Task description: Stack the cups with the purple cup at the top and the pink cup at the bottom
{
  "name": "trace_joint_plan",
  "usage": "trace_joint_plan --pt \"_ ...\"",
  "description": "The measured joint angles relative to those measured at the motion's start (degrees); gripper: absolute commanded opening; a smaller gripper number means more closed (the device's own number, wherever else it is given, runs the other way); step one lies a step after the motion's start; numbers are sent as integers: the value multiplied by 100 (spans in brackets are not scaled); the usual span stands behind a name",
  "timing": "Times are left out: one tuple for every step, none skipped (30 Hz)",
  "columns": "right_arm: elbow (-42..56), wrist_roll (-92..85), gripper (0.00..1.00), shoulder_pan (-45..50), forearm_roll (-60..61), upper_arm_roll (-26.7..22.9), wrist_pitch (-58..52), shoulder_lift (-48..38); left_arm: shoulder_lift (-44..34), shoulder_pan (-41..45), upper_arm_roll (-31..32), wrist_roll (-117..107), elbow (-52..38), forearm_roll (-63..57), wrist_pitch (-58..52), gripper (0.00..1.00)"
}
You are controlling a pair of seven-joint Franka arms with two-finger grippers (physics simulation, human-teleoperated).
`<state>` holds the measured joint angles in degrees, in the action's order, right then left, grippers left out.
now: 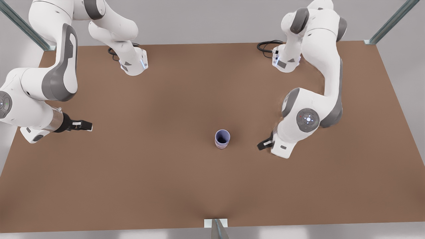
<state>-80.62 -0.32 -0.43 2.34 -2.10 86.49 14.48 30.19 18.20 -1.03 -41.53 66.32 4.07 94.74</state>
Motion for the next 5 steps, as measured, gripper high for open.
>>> trace_joint_plan --pt "0 0 100 -1 0 0 -1 0 -158 -79 -239 165 -11 -45 -218 100" --pt "0 0 100 -1 0 0 -2 0 -323 -118 -395 326 25 -88 -414 100" --pt "0 0 100 -1 0 0 -3 0 -661 -136 -476 483 372 -146 -533 100" --pt "0 -1 100 -1 0 0 -5 0 -1083 -169 -510 634 914 -197 -544 100" --pt "0 -1 100 -1 0 0 -6 0 -1318 -201 -527 777 1212 -229 -557 100"
